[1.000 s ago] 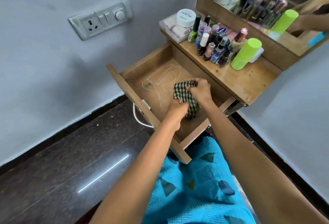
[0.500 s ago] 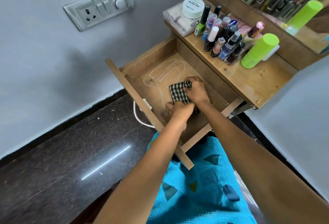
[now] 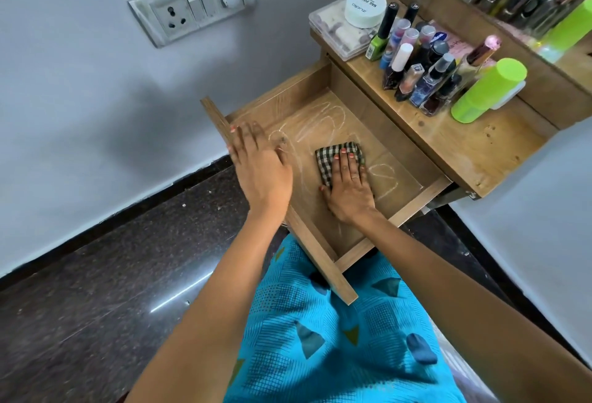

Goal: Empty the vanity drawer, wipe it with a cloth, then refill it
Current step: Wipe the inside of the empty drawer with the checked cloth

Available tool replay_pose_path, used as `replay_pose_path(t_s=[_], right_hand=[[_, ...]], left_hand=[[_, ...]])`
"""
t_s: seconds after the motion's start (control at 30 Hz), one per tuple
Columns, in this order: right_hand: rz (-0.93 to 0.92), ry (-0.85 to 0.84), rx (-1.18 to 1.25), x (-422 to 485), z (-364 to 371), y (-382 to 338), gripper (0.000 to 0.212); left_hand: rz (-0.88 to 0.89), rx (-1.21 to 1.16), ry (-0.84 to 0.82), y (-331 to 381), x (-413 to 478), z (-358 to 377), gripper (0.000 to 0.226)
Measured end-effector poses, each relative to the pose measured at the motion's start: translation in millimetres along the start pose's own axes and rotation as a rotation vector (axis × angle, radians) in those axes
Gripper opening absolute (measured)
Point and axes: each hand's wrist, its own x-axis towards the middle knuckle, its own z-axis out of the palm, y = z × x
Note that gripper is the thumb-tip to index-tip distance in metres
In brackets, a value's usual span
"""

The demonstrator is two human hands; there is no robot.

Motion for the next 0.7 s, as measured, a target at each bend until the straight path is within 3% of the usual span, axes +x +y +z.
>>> replay_pose_path(t_s=[0.17,0.4,0.57,0.7], right_hand=[[0.022,-0.019,0.001,4,-4,18,0.059],[0.087,-0.08,0.055,20,-17,49,0.065],[0.041,-0.035,0.004,37,-21,43,0.079],[-0.039,0.057,0.0,61,-32,32,0.073]], left_hand=[[-0.117,-0.074,-0.017,-14,17,2,0.061],[-0.189,-0.091,0.007,-17,35,4,0.059],[-0.192,-0.084,0.056,-18,32,10,0.055],[-0.197,-0.087,0.078,-20,32,13,0.057]])
